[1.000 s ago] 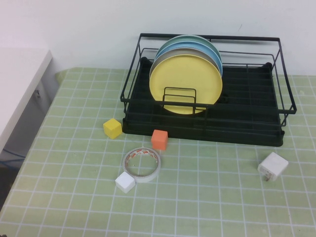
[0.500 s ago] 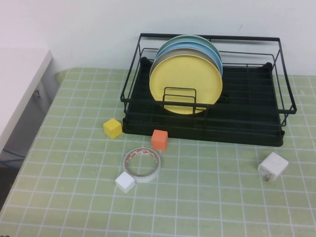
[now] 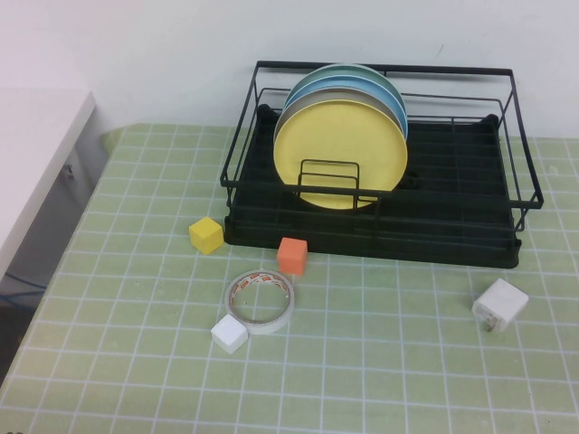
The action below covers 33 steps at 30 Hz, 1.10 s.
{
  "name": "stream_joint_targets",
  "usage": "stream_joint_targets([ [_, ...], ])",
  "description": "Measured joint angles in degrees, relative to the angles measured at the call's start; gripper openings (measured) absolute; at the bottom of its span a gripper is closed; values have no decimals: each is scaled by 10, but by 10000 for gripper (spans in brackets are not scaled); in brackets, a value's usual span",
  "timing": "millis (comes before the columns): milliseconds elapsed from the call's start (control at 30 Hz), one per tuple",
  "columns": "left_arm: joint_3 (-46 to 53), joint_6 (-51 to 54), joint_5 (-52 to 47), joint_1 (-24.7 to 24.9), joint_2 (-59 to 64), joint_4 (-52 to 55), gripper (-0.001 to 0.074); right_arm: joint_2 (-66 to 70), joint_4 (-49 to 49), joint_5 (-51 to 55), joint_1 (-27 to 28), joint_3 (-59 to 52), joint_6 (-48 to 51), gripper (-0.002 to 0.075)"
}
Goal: Place plate on rack
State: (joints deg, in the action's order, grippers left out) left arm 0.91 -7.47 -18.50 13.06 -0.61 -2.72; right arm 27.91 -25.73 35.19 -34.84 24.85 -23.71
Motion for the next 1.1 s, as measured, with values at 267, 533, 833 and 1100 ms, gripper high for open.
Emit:
stream_joint_targets([
  [267,0,0,0,7,0,0,-1,0,0,0,0,0,0,0],
  [533,0,0,0,7,0,0,-1,0,0,0,0,0,0,0],
  [833,0,0,0,7,0,0,-1,-1,0,0,0,0,0,0],
  [1100,0,0,-1,7,0,0,-1,-54,-5,-13,142,-1,-3,0],
])
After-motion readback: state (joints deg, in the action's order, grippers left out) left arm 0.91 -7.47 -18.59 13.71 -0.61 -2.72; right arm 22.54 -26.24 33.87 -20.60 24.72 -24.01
